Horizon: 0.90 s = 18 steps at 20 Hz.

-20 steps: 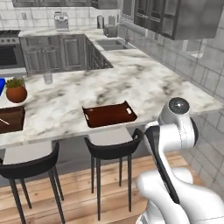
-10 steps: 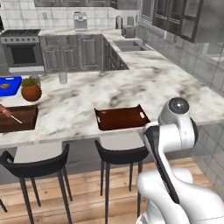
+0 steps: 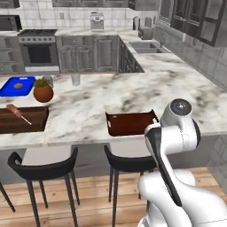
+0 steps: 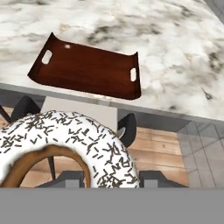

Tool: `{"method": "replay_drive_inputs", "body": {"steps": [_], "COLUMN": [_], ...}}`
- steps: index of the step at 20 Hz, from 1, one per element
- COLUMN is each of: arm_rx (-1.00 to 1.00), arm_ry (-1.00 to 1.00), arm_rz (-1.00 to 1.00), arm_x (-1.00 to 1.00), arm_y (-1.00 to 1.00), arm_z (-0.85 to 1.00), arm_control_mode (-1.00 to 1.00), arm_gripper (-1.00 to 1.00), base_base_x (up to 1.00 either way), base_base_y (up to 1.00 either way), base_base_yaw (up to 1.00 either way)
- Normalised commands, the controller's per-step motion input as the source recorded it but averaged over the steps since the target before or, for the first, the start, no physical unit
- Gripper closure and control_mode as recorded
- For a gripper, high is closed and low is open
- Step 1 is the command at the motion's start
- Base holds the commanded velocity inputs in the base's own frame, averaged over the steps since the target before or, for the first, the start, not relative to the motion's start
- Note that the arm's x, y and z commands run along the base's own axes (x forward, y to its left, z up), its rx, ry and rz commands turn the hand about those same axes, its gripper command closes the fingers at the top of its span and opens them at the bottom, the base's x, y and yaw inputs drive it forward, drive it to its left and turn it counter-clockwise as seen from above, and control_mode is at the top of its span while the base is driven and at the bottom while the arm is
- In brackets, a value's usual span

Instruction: Take the donut and cake from the fridge and place them on the empty tray on the dining counter.

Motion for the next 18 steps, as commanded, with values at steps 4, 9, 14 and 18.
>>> {"method": "replay_drive_inputs", "body": {"steps": [4,9,14,18], "arm_rx": [0.0,0.0,0.0,0.0], "arm_ry": [0.0,0.0,0.0,0.0], "arm_rz": [0.0,0.0,0.17,0.13], "arm_x": [0.0,0.0,0.35,0.55], "arm_y": [0.0,0.0,-0.09,-0.1], "arm_z": [0.0,0.0,0.0,0.0], "arm_control_mode": [1.0,1.0,-1.0,-1.0], "arm_gripper": [1.0,1.0,1.0,1.0], "base_base_x": [0.27,0.24,0.0,0.0], "base_base_y": [-0.15,-0.1,0.0,0.0], "base_base_yaw": [0.19,0.18,0.0,0.0]}}
